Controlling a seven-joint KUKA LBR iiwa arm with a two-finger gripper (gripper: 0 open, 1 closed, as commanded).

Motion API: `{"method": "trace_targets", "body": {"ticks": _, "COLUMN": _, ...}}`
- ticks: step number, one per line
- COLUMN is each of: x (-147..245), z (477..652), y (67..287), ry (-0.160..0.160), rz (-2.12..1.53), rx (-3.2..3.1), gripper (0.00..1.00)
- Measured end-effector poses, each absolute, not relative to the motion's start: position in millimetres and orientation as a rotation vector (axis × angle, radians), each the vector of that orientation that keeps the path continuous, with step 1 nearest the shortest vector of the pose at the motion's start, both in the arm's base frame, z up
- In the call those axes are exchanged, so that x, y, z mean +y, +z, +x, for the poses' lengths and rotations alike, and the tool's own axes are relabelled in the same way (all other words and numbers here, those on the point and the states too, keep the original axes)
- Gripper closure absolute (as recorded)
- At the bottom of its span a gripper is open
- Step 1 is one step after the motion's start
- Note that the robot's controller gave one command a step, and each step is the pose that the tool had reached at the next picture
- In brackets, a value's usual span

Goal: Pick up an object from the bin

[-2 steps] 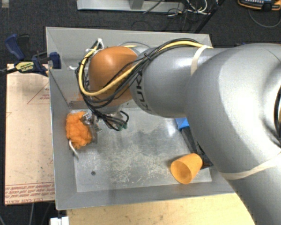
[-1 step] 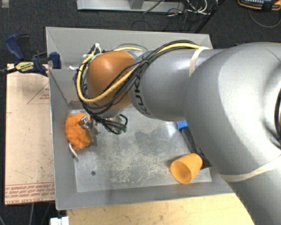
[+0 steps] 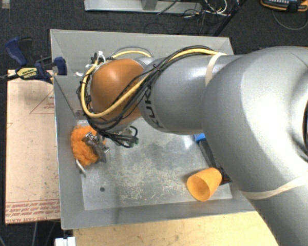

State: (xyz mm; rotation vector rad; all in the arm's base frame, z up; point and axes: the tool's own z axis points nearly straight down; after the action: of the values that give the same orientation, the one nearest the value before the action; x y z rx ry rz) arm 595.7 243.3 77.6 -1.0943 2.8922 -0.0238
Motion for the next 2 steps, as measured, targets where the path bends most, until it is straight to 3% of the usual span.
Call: {"method": "trace_targets", "body": {"ticks": 2, "x": 243.4, "z": 604.1, "y": 76.5, "ry": -0.032, "rz": -1.293, "rx": 2.804, "gripper": 1.00}}
